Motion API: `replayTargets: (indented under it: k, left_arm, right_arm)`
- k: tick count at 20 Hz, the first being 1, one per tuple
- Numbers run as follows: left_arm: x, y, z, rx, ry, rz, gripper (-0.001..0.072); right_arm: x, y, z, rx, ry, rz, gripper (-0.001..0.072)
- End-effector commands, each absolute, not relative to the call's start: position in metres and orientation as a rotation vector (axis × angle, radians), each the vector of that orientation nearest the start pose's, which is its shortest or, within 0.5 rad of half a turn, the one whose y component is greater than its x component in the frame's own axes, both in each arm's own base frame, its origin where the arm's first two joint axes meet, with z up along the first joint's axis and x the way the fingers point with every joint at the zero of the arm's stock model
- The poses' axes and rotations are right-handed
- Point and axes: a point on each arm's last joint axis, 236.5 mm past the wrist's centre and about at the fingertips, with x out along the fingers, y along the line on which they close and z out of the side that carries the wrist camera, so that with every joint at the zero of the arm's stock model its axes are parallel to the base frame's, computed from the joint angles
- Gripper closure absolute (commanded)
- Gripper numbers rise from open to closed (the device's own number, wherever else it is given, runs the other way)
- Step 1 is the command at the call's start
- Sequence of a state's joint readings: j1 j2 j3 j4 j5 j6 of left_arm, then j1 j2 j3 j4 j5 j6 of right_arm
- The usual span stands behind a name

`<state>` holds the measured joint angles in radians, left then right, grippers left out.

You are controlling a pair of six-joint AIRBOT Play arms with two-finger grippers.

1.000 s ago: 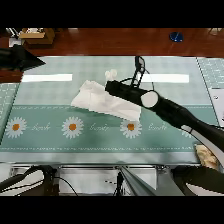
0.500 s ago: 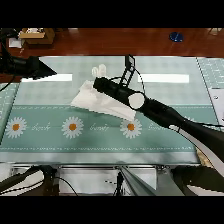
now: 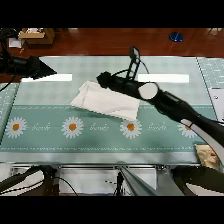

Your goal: Fold the shirts.

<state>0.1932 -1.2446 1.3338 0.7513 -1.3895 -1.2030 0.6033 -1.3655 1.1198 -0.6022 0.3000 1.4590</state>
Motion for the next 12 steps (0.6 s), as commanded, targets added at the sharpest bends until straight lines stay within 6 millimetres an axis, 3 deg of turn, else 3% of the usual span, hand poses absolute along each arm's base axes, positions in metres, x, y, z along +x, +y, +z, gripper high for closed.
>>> replayTargets:
  k: [1,3,5,6,7,8,12]
  left_arm:
    - [0.388,-0.095,0.138,-0.416,1.031,-0.611,0.0687]
    - [0.387,-0.091,0.135,-0.399,1.041,-0.597,0.0687]
    - [0.387,-0.087,0.131,-0.379,1.051,-0.581,0.0686]
    - [0.387,-0.085,0.129,-0.374,1.054,-0.577,0.0686]
    - [0.387,-0.085,0.129,-0.375,1.055,-0.577,0.0686]
    - [0.387,-0.085,0.128,-0.376,1.057,-0.576,0.0686]
    - [0.387,-0.085,0.128,-0.377,1.059,-0.576,0.0686]
  right_arm:
    - [0.413,0.285,0.101,0.529,0.820,0.599,0.0344]
    - [0.404,0.213,0.077,0.397,0.964,0.493,0.0344]
    - [0.372,0.126,0.035,0.255,1.206,0.302,0.0330]
    - [0.354,0.089,0.018,0.209,1.312,0.220,0.0266]
    - [0.342,0.070,0.006,0.236,1.369,0.169,0.0223]
    - [0.336,0.066,-0.006,0.332,1.393,0.148,0.0156]
    - [0.353,0.100,-0.039,0.740,1.258,0.134,0.0115]
